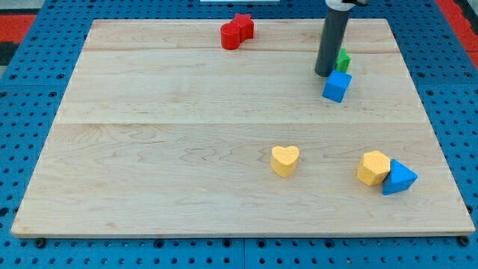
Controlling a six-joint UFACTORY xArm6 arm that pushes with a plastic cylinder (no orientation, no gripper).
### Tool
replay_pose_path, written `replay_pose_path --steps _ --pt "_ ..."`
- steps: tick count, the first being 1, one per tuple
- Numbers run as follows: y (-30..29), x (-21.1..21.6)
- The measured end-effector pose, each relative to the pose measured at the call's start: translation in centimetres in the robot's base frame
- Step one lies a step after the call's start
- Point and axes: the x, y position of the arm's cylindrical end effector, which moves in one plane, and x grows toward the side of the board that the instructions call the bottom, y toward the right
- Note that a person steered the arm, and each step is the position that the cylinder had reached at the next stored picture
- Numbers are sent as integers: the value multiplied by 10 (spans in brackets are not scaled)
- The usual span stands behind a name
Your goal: Push green star in to green circle
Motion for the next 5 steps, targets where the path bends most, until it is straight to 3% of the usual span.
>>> replay_pose_path --steps 2,3,4,5 --pt "27 6" --pt "31 40" --pt "45 34" --pt "48 -2"
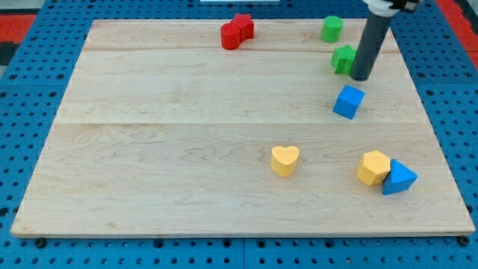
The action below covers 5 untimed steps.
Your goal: Push green star in to green circle
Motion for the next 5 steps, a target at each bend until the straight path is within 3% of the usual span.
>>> replay_pose_path --steps 3,5 --pt "-21 -62" --pt "-24 -27"
